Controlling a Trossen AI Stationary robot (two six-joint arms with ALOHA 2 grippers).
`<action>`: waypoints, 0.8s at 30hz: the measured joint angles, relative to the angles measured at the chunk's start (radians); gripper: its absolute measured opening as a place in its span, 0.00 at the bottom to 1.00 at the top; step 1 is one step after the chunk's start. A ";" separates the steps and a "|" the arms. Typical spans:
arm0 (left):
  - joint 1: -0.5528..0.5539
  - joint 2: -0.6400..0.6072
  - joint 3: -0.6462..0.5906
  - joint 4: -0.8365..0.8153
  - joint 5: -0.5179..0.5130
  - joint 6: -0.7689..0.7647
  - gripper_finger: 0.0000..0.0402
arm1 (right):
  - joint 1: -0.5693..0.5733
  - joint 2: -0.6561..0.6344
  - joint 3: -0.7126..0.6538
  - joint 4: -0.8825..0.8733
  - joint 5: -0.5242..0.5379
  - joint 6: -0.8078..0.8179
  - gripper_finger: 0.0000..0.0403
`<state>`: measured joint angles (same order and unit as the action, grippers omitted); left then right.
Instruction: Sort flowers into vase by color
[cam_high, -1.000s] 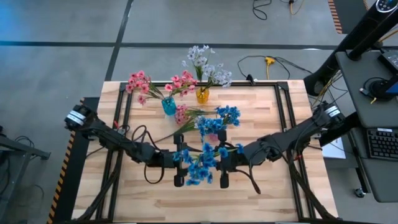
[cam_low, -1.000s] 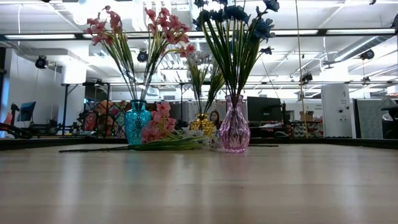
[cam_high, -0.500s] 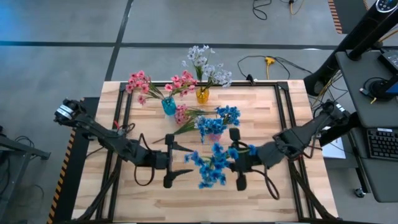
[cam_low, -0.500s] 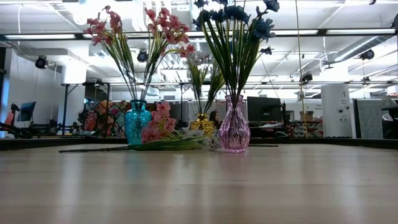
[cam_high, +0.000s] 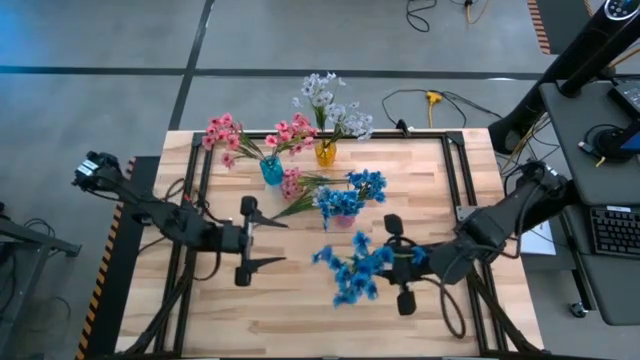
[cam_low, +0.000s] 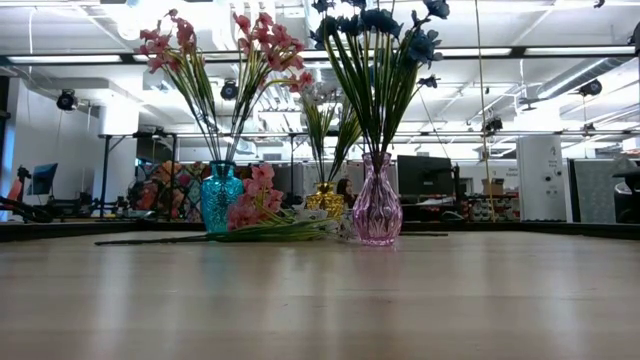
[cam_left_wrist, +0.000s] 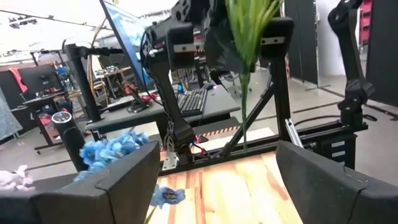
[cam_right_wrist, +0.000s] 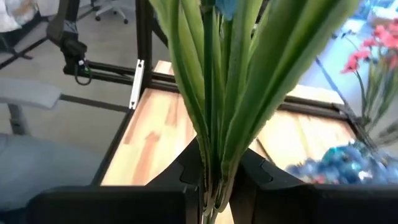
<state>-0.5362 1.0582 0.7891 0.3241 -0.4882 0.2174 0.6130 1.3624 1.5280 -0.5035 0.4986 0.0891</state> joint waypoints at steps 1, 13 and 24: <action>0.000 -0.015 0.000 -0.015 0.000 0.000 0.75 | 0.004 -0.010 0.000 -0.019 0.002 0.024 0.09; 0.000 -0.142 0.000 -0.209 0.000 -0.034 0.75 | 0.096 -0.046 0.000 -0.164 0.007 0.221 0.09; 0.000 -0.133 0.000 -0.231 0.000 -0.036 0.75 | 0.224 -0.056 -0.056 -0.153 0.298 0.226 0.09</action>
<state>-0.5362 0.9250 0.7891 0.0934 -0.4885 0.1818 0.8371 1.3066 1.4716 -0.6561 0.7970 0.3153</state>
